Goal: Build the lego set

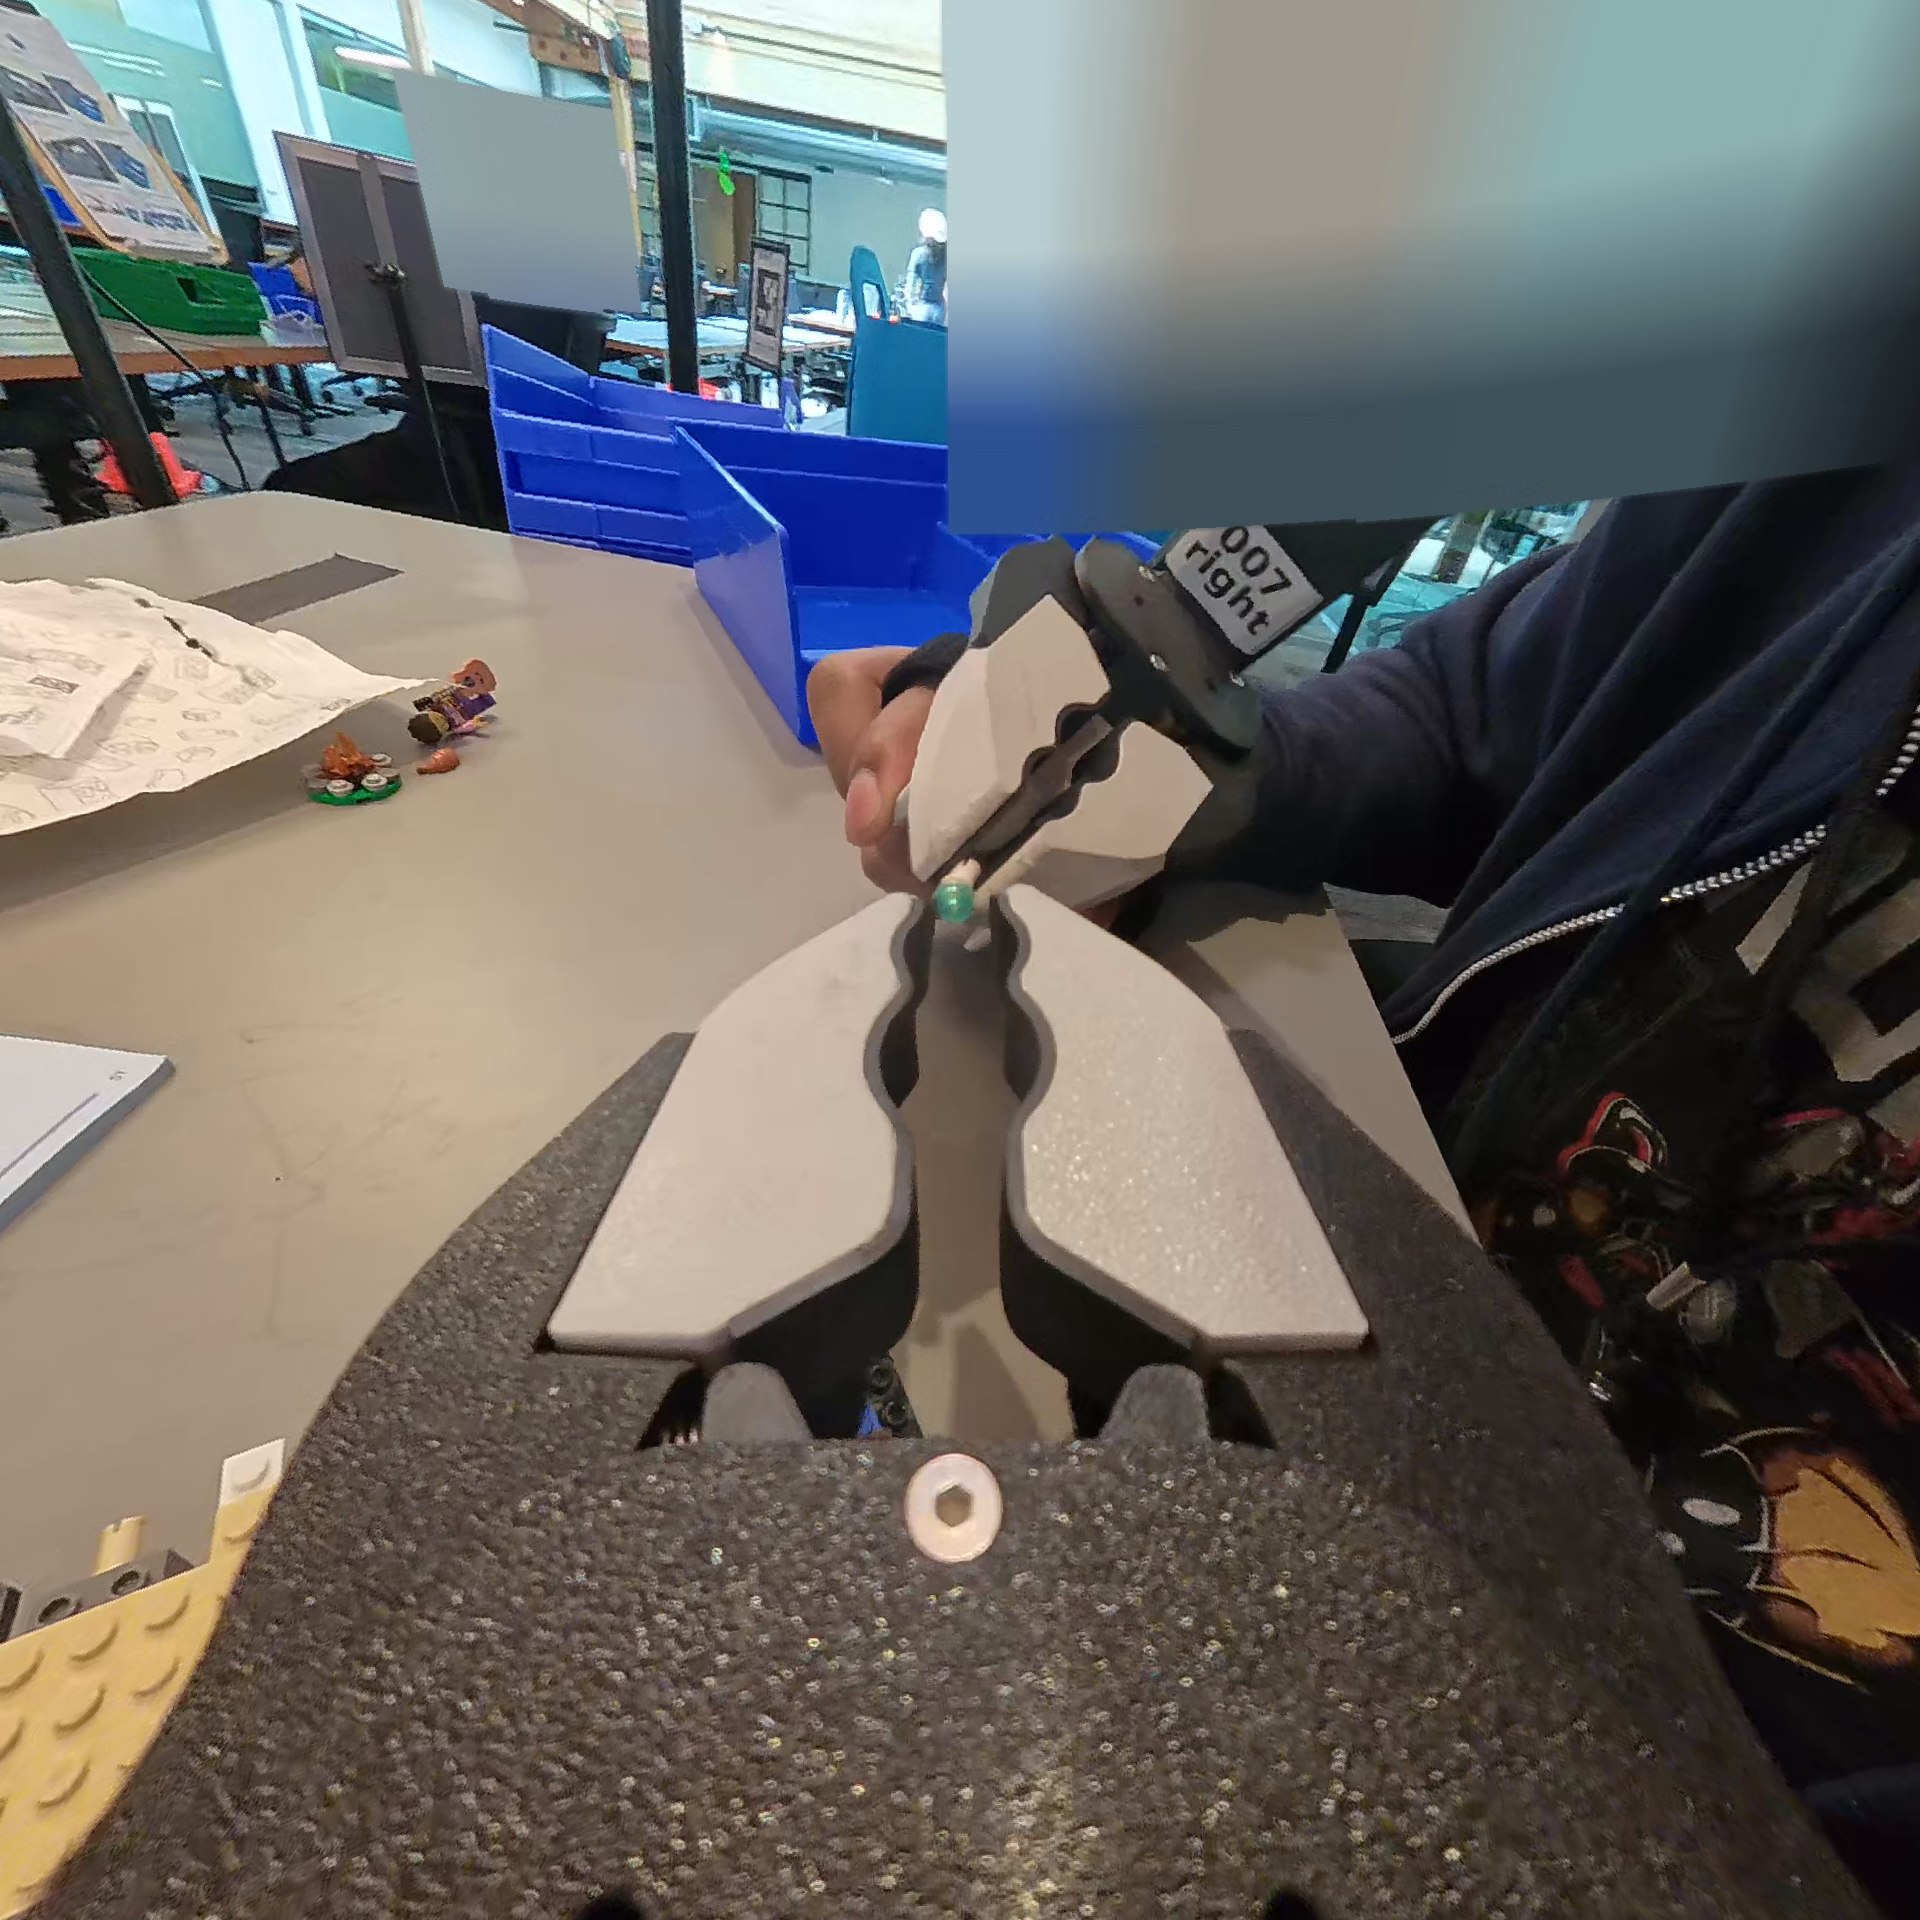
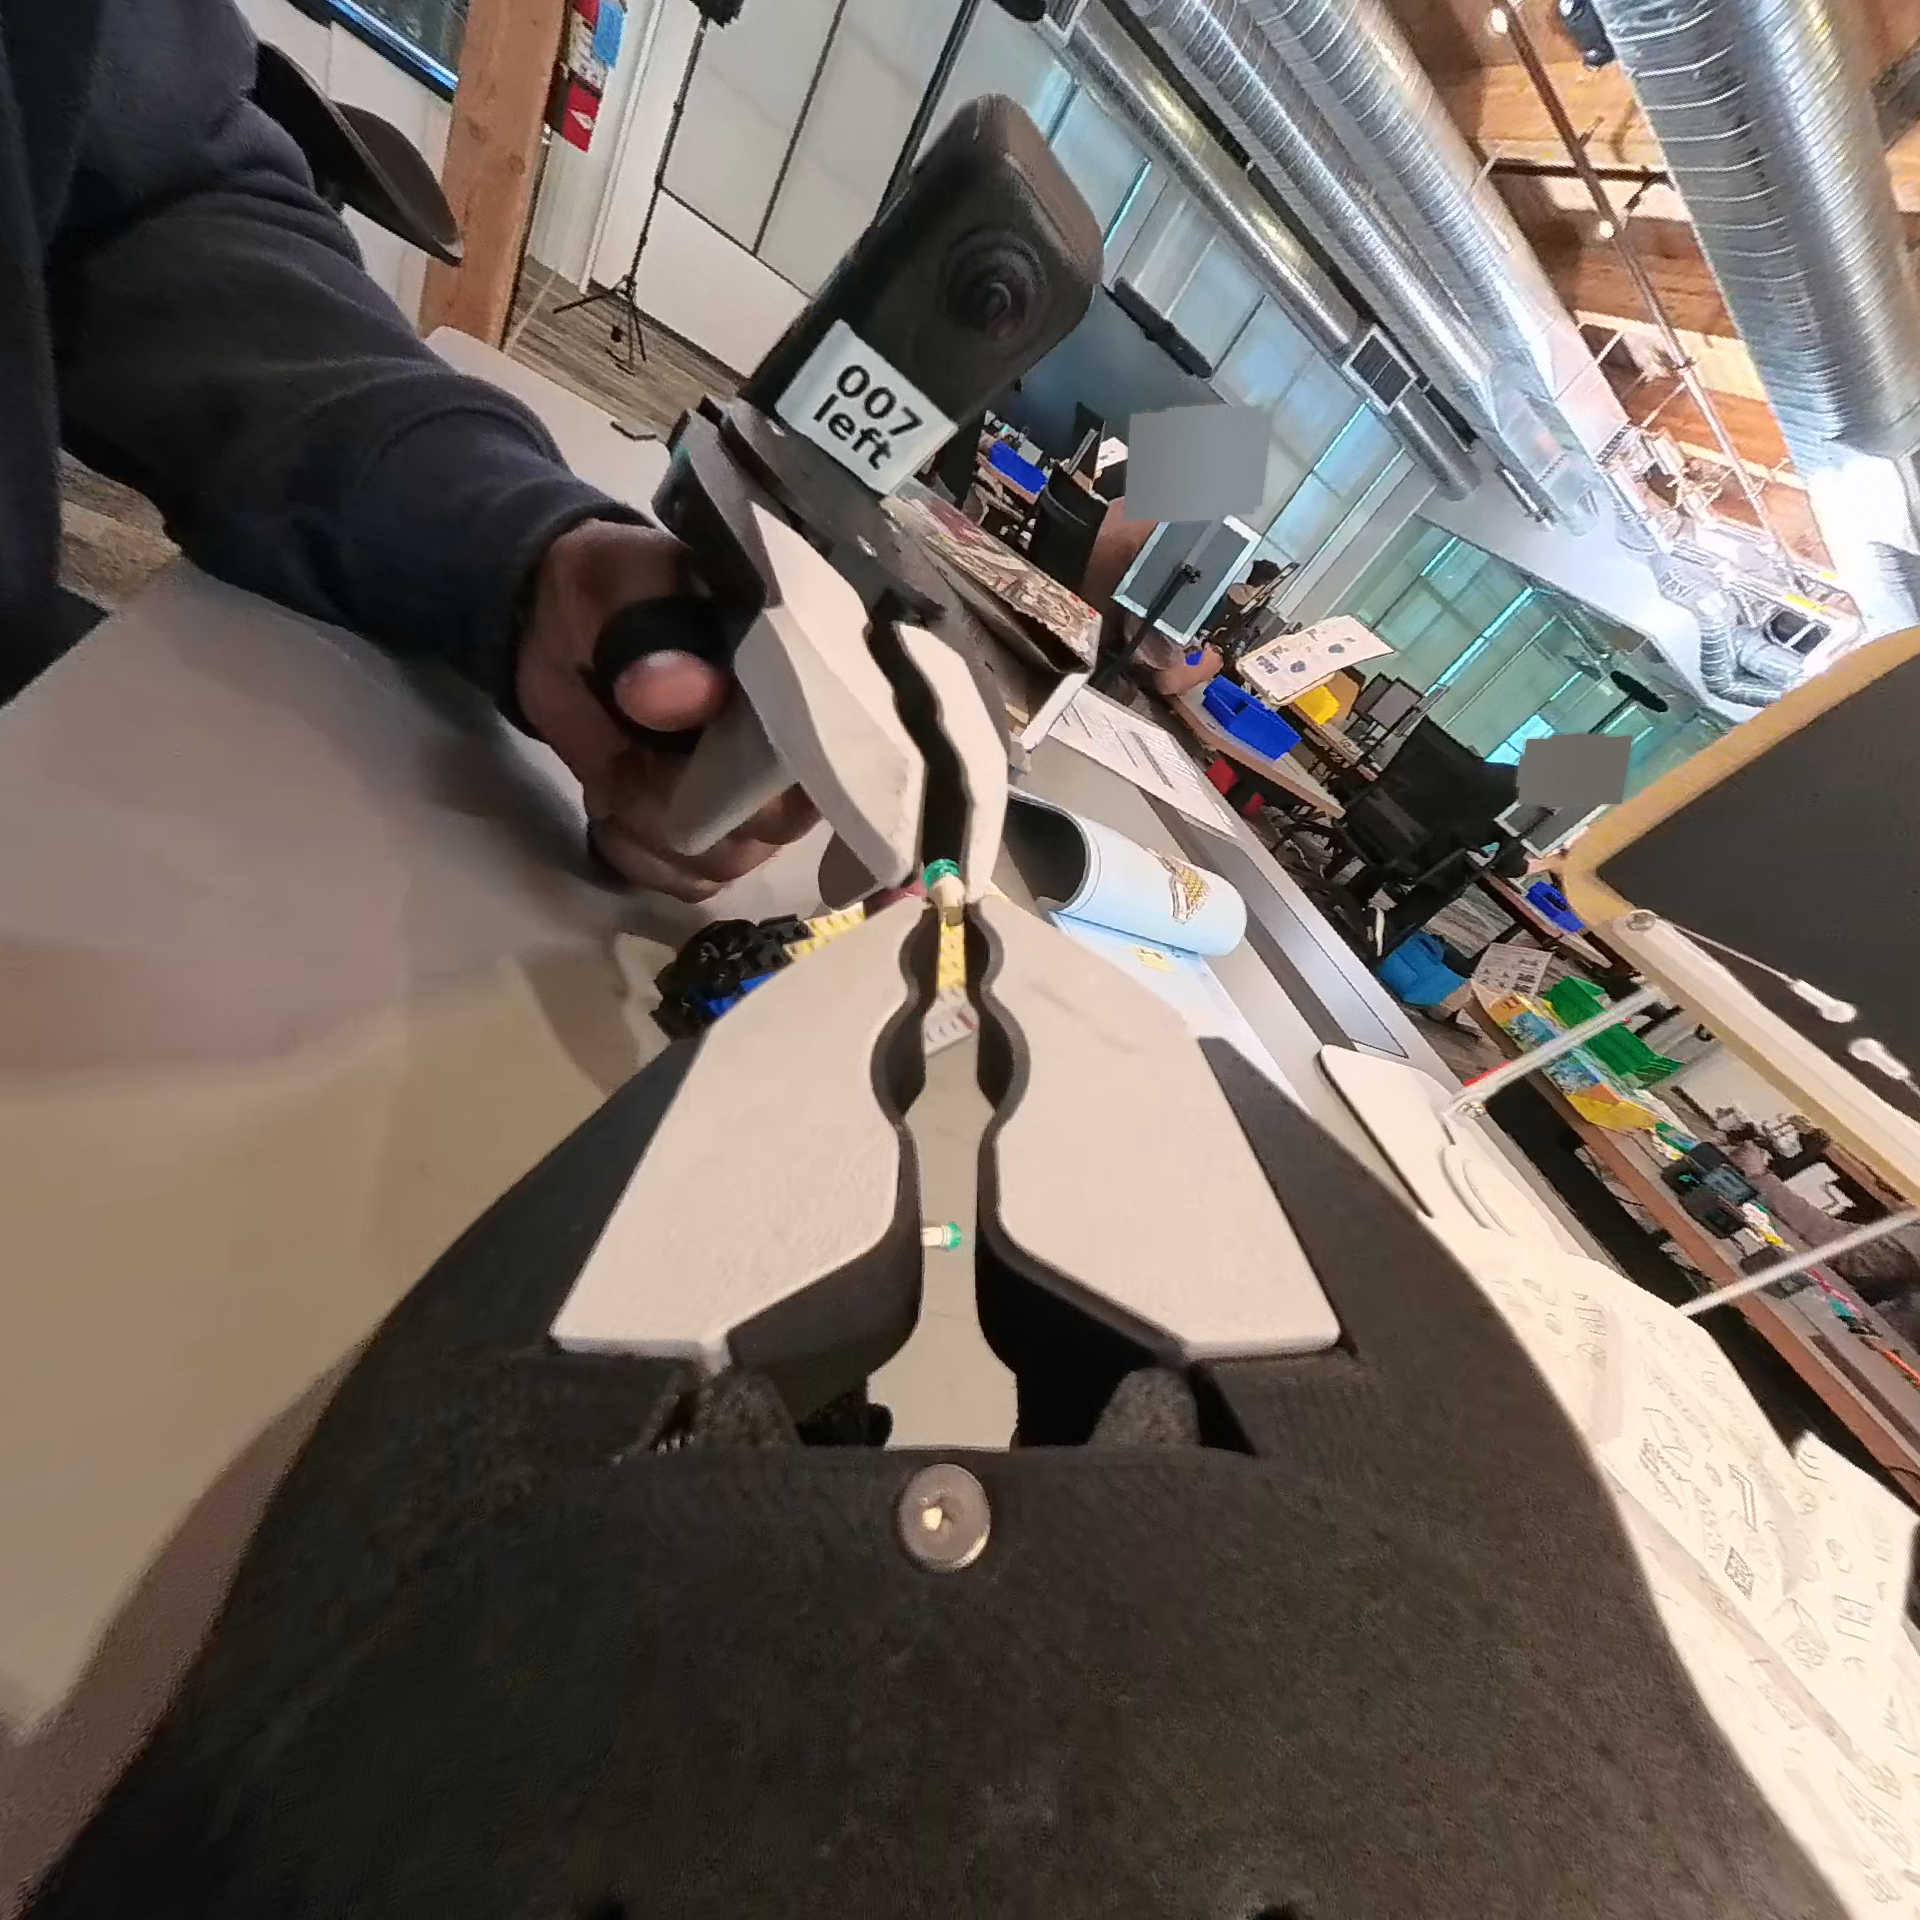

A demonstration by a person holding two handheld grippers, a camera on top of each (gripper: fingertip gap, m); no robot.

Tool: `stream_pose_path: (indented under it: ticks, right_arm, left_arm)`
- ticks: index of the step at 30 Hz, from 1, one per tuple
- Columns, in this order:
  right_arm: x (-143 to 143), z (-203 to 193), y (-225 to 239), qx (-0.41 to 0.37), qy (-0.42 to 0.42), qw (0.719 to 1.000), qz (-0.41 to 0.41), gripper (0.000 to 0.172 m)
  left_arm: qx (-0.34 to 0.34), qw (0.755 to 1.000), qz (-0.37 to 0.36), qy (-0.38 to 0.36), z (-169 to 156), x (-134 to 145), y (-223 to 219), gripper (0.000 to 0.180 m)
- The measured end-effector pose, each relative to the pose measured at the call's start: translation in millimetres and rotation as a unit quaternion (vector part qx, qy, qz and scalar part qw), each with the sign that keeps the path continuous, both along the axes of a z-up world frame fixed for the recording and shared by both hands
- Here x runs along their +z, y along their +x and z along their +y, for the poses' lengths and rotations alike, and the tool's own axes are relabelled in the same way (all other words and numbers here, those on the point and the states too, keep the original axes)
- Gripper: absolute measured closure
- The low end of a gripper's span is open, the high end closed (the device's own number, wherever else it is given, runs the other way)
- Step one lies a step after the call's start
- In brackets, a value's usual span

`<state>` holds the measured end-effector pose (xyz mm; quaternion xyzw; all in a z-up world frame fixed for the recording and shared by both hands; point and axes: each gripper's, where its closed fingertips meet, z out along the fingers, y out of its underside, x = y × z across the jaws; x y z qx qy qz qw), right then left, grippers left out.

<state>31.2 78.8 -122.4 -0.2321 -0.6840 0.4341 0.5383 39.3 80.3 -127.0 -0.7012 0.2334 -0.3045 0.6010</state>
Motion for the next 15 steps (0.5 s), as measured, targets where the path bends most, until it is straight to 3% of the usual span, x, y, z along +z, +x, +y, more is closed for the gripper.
stream_pose_path:
  ticks: [15]
  right_arm:
    - [-15.6,8.4,-6.4,-0.063,0.124,0.990,-0.002,0.168]
  left_arm:
    - [0.076,0.988,0.137,0.011,8.3,-16.2,-10.8,0.173]
